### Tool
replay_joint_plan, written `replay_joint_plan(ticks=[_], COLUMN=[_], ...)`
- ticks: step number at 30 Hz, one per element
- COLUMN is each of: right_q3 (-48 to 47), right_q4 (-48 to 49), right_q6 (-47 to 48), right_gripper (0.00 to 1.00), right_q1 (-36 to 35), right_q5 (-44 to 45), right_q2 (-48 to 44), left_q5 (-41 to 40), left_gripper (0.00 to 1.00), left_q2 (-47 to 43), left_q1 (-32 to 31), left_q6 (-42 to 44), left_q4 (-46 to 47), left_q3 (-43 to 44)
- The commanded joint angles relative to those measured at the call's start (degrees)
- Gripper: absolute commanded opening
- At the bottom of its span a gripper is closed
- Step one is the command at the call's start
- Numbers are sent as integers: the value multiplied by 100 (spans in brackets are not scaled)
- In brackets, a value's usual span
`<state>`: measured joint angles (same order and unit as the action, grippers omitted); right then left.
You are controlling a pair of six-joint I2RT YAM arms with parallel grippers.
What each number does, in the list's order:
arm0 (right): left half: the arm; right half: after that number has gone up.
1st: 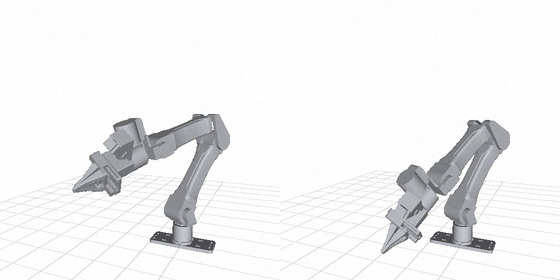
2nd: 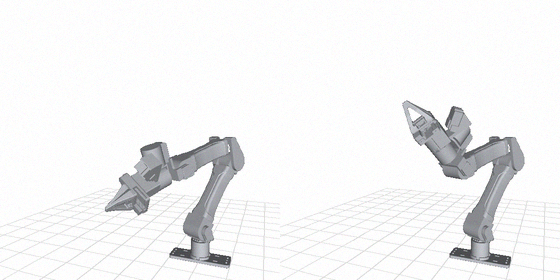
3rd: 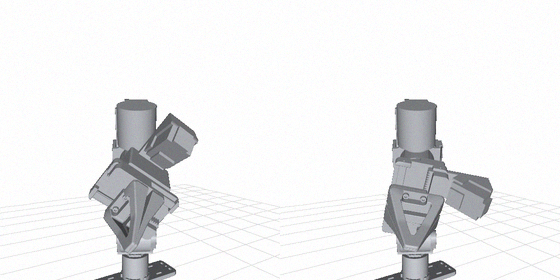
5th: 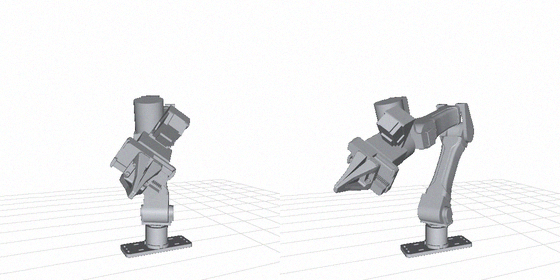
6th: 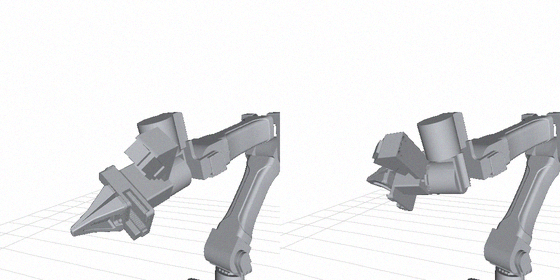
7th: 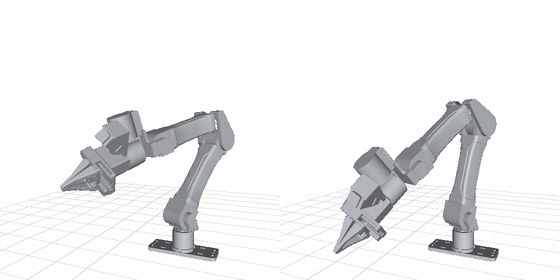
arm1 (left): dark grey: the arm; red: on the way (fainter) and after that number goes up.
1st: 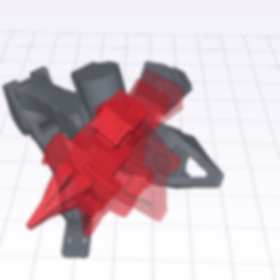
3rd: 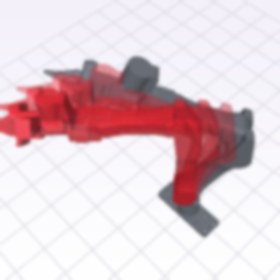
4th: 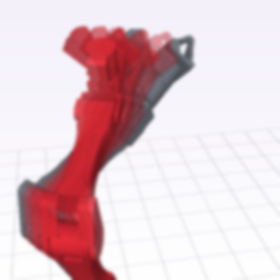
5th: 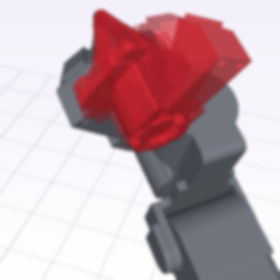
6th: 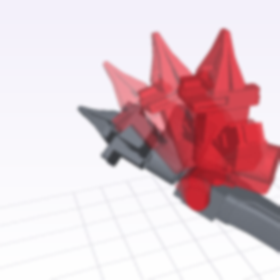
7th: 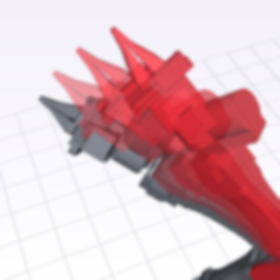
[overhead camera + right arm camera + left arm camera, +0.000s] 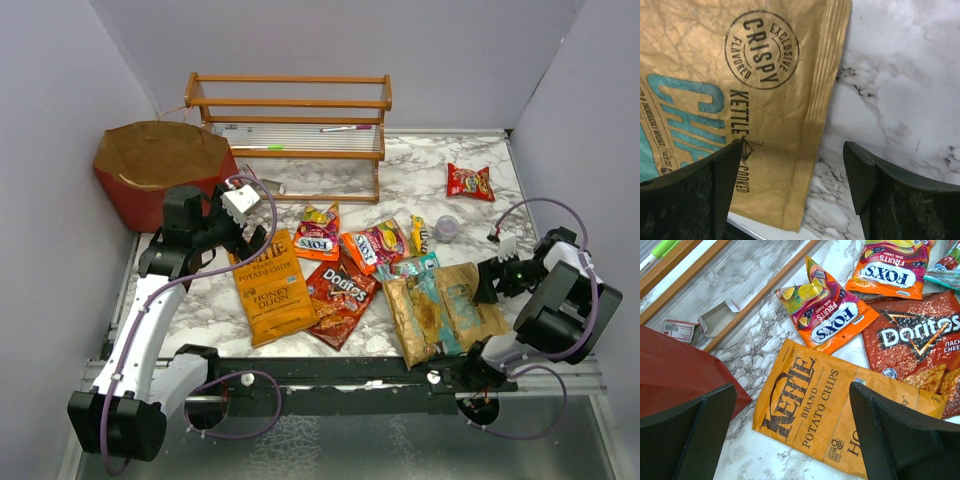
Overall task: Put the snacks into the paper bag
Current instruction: Pick up the snack from the center of the board.
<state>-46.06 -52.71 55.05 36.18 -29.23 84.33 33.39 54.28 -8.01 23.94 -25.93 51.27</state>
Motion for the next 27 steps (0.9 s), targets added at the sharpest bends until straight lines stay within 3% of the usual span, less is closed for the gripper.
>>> replay_joint_plan(ticks=[1, 8, 21, 27], right_q3=[147, 191, -454, -727], right_q4=[-42, -42, -1114, -1426], right_q6=[509, 687, 1361, 1370], right_gripper=[83, 74, 26, 2], right_q1=[26, 29, 29, 29], right_q5=[-489, -698, -1502, -1629], right_q2=[196, 707, 1546, 1434], left_q5=[63, -7, -682, -669], left_gripper=[98, 98, 98, 98], left_q2=[-33, 109, 614, 747], left_q1=[-34, -96, -802, -959], left_q6=[-30, 7, 376, 292], left_q4=[139, 124, -61, 96], left_q3=[-46, 3, 207, 256])
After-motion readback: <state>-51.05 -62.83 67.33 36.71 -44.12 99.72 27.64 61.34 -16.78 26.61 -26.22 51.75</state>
